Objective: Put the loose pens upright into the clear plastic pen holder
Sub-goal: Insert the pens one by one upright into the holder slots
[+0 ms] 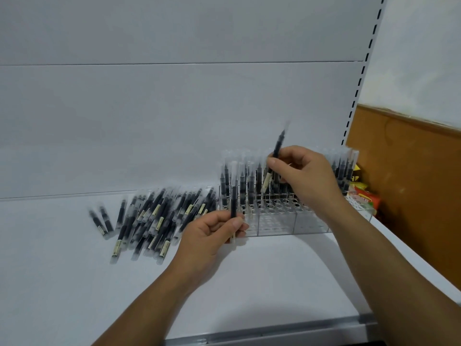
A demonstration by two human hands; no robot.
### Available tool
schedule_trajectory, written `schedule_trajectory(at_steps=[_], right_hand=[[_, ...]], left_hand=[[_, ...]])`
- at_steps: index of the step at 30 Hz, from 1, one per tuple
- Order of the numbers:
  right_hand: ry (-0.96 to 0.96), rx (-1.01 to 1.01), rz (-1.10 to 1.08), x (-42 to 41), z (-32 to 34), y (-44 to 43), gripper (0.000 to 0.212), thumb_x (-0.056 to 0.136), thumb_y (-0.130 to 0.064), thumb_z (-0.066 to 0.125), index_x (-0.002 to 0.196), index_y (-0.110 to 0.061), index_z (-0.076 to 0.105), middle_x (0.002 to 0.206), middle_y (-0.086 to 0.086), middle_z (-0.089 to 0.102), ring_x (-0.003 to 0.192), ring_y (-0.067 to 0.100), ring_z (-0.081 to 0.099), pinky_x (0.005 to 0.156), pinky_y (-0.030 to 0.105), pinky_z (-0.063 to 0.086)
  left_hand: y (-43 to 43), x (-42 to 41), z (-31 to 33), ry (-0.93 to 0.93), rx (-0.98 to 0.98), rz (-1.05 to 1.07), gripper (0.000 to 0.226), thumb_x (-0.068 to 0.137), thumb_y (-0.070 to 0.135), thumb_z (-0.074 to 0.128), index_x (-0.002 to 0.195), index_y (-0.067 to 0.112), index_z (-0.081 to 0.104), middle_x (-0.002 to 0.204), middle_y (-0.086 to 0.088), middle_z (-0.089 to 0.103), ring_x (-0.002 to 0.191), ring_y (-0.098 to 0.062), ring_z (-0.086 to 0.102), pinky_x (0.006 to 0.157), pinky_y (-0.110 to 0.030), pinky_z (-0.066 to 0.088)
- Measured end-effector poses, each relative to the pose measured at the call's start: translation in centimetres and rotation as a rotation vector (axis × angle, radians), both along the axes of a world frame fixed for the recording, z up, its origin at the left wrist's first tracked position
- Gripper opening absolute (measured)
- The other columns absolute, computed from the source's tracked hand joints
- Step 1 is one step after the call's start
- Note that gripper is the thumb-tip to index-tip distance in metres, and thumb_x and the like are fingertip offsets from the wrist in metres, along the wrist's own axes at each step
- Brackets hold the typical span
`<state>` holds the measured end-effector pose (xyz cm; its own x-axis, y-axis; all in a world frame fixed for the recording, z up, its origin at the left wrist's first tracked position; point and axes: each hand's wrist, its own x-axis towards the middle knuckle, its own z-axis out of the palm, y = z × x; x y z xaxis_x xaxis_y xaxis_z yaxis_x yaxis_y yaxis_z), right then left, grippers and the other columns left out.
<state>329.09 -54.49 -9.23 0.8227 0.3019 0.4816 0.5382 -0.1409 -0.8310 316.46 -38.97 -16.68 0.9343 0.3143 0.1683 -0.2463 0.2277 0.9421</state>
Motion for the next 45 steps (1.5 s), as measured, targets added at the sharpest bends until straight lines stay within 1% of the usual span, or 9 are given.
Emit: schedule_trajectory(at_steps=[5,10,15,22,29,33,36,41,45], right_hand=[[-0.046,-0.129,-0.023,0.9,-1.2,0.8,0.005,0.085,-0.031,0.074,0.082,-0.031,0.070,0.067,-0.015,0.063,0.061,-0.002,0.055,0.065,0.024,0.046],[-0.064,-0.205,-0.035,1.1,-1.9,1.0,0.013,0.086,-0.033,0.073,0.091,-0.021,0.072,0.074,-0.011,0.063,0.070,0.009,0.057,0.072,0.032,0.050],[-0.081,-0.207,-0.037,1.3,-1.8,1.0,0.007,0.086,-0.033,0.073,0.087,-0.027,0.070,0.071,-0.014,0.061,0.065,0.004,0.054,0.066,0.025,0.046],[-0.058,-0.230,-0.033,1.5,-2.0,0.9,0.009,0.084,-0.034,0.074,0.088,-0.027,0.070,0.073,-0.012,0.066,0.067,0.006,0.060,0.071,0.030,0.053],[-0.035,-0.430,-0.004,1.8,-3.4,0.9,0.012,0.085,-0.037,0.073,0.093,-0.030,0.068,0.077,-0.016,0.064,0.071,0.002,0.059,0.067,0.026,0.047],[-0.064,-0.514,-0.024,1.6,-3.4,1.0,0.019,0.085,-0.034,0.073,0.101,-0.030,0.064,0.078,-0.017,0.065,0.072,0.005,0.062,0.071,0.032,0.053],[-0.061,-0.561,-0.016,1.5,-3.5,1.1,0.012,0.083,-0.033,0.075,0.091,-0.033,0.065,0.078,-0.017,0.065,0.076,0.009,0.065,0.075,0.037,0.056],[-0.041,-0.560,0.004,1.2,-3.0,0.8,0.014,0.083,-0.033,0.075,0.095,-0.033,0.066,0.080,-0.019,0.065,0.078,0.006,0.063,0.075,0.031,0.054],[-0.083,-0.415,-0.076,0.5,-2.8,-0.4,0.009,0.086,-0.035,0.071,0.095,-0.034,0.071,0.077,-0.021,0.066,0.072,-0.001,0.060,0.069,0.025,0.052]], left_hand=[[-0.1,0.0,0.2,0.005,-0.001,0.011,0.015,0.087,-0.003,0.058,0.099,-0.006,0.067,0.077,-0.008,0.074,0.070,-0.011,0.069,0.063,-0.016,0.053],[-0.2,-0.1,0.2,0.004,0.020,0.015,0.014,0.088,-0.003,0.058,0.098,-0.007,0.067,0.076,-0.007,0.074,0.069,-0.010,0.068,0.062,-0.015,0.052],[-0.1,-0.1,0.2,0.009,0.018,0.008,0.015,0.088,-0.001,0.059,0.099,-0.007,0.067,0.078,-0.008,0.074,0.070,-0.011,0.068,0.064,-0.015,0.052],[-0.1,-0.1,0.3,0.021,-0.023,-0.006,0.017,0.084,0.002,0.061,0.098,-0.007,0.067,0.080,-0.011,0.073,0.072,-0.015,0.067,0.066,-0.019,0.054],[-0.1,-0.1,0.3,0.015,0.002,0.001,0.016,0.085,0.002,0.061,0.097,-0.006,0.068,0.079,-0.010,0.074,0.071,-0.014,0.067,0.064,-0.017,0.053],[-0.1,-0.1,0.3,0.014,-0.016,-0.006,0.015,0.086,0.000,0.060,0.097,-0.006,0.067,0.078,-0.009,0.073,0.070,-0.012,0.067,0.064,-0.016,0.053],[-0.2,-0.1,0.3,0.013,-0.025,-0.012,0.014,0.086,0.000,0.059,0.096,-0.006,0.067,0.077,-0.009,0.073,0.069,-0.012,0.068,0.063,-0.016,0.052],[-0.2,-0.2,0.4,0.005,-0.017,-0.020,0.017,0.081,0.004,0.062,0.095,-0.004,0.068,0.076,-0.010,0.073,0.069,-0.013,0.067,0.065,-0.018,0.053],[-0.1,-0.1,0.1,0.002,0.007,-0.026,0.017,0.081,0.004,0.062,0.094,-0.004,0.069,0.075,-0.009,0.072,0.067,-0.012,0.066,0.063,-0.018,0.053]])
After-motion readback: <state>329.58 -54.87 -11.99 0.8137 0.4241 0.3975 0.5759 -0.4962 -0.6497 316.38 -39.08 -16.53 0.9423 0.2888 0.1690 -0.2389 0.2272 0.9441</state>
